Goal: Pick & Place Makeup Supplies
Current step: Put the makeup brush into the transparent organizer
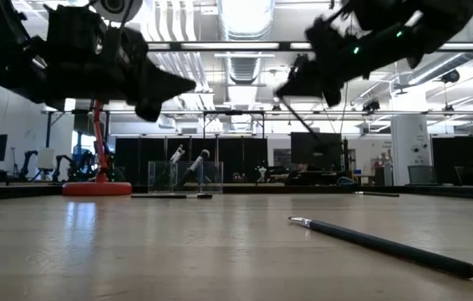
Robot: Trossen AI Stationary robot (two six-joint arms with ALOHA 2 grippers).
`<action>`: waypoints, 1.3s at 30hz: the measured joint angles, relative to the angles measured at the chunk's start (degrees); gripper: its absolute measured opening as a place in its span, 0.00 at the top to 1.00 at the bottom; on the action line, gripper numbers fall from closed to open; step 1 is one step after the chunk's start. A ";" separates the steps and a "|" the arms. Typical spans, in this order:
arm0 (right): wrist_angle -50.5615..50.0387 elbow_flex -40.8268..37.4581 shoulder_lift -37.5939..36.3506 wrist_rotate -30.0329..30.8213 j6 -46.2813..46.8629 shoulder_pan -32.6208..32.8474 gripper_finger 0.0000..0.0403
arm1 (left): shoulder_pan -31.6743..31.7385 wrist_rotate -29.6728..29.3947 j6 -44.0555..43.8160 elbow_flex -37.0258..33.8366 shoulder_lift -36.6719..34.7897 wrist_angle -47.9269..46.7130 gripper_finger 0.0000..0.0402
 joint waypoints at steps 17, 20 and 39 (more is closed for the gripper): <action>23.68 -0.26 1.08 -0.42 -8.41 12.85 0.98 | -8.57 -5.92 1.29 16.14 6.22 -6.07 0.75; 28.81 -0.23 2.46 -0.44 -8.93 14.21 0.98 | -8.57 -4.85 1.29 17.84 9.77 -2.66 0.75; 38.34 -0.12 6.93 -1.53 -9.74 15.64 0.98 | -9.05 -2.22 2.25 25.61 16.53 4.65 0.75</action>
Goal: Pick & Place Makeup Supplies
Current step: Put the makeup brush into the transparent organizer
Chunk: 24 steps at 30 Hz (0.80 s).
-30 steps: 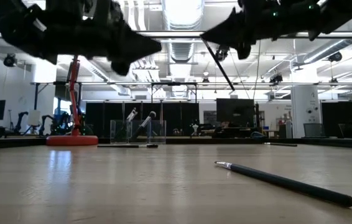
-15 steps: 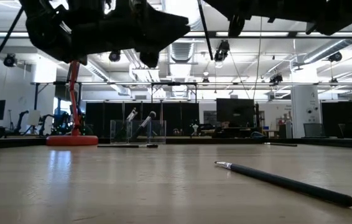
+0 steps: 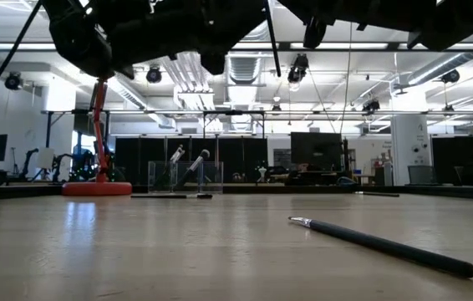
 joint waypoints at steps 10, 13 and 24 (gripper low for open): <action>1.92 0.00 0.74 -0.04 0.09 0.00 0.98 | 0.00 0.05 1.43 2.65 0.02 -3.29 0.75; 1.79 0.00 0.72 -0.52 0.07 0.00 0.98 | 0.00 0.20 2.22 3.29 0.02 -4.97 0.77; 1.64 -0.20 0.54 3.26 -1.10 -0.04 0.92 | 0.07 -4.08 5.83 3.36 -2.62 -9.71 0.97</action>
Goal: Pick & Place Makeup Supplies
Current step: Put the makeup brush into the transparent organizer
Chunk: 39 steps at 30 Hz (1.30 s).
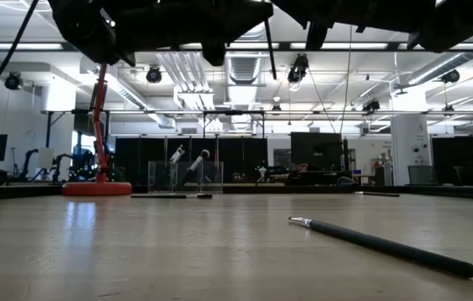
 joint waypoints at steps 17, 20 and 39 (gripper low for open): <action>-3.07 -2.61 -3.08 1.49 -6.85 -0.13 0.74 | 3.11 -22.62 5.62 -5.61 -13.17 -15.53 0.97; -3.06 -2.62 -3.08 1.47 -7.45 -0.13 0.76 | 7.22 -25.08 5.47 -7.10 -13.91 -16.84 0.97; -2.99 -2.62 -2.97 1.44 -8.68 -0.13 0.86 | 37.13 -21.00 -2.31 -6.05 -11.03 -21.38 0.97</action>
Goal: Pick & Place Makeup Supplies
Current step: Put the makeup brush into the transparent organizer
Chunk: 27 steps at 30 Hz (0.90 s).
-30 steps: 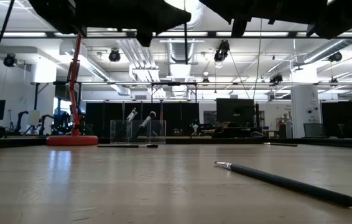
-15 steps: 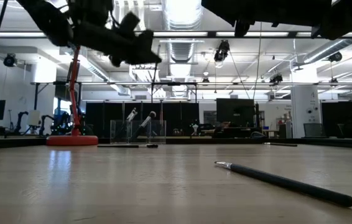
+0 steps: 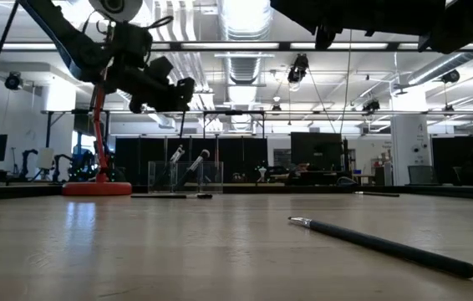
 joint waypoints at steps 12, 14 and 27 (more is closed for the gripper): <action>0.00 0.00 0.00 -0.02 -0.56 0.00 0.86 | 1.00 -0.13 1.08 7.06 10.48 -5.12 0.97; 0.00 0.00 0.00 -0.02 -0.56 0.00 0.86 | 1.22 -0.58 0.88 7.92 11.65 -7.11 0.97; 0.00 0.00 0.00 -0.07 -0.58 -0.02 0.87 | 1.56 -4.16 -0.61 9.09 15.39 -9.34 0.96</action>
